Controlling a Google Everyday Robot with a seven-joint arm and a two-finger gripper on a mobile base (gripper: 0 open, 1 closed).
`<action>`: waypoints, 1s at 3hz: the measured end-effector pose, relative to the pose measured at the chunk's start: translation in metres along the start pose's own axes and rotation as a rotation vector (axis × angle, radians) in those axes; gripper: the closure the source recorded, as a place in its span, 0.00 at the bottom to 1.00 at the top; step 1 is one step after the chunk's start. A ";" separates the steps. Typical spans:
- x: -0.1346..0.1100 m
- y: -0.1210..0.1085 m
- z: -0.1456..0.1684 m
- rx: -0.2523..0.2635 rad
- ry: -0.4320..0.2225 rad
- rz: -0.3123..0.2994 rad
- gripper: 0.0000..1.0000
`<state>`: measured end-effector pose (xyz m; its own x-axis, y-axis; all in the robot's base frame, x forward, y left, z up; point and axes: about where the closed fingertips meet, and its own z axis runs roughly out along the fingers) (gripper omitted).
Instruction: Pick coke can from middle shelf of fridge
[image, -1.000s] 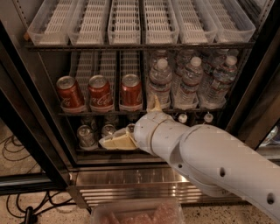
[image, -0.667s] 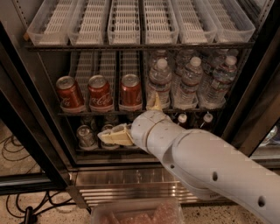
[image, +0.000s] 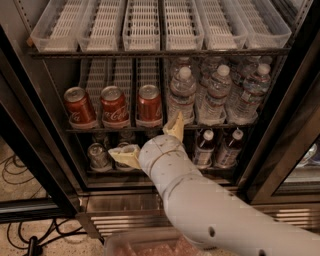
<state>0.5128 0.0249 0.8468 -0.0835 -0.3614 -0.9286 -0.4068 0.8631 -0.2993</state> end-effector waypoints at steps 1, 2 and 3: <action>0.002 -0.009 -0.002 0.107 -0.002 0.004 0.00; 0.001 -0.009 -0.003 0.111 0.000 0.008 0.00; 0.000 -0.011 0.000 0.125 -0.003 0.021 0.09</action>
Offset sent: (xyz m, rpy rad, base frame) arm 0.0000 -0.0025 -0.0025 0.0000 -0.0206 -0.0622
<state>0.5172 0.0150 0.8501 -0.0880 -0.3424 -0.9354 -0.2880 0.9077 -0.3051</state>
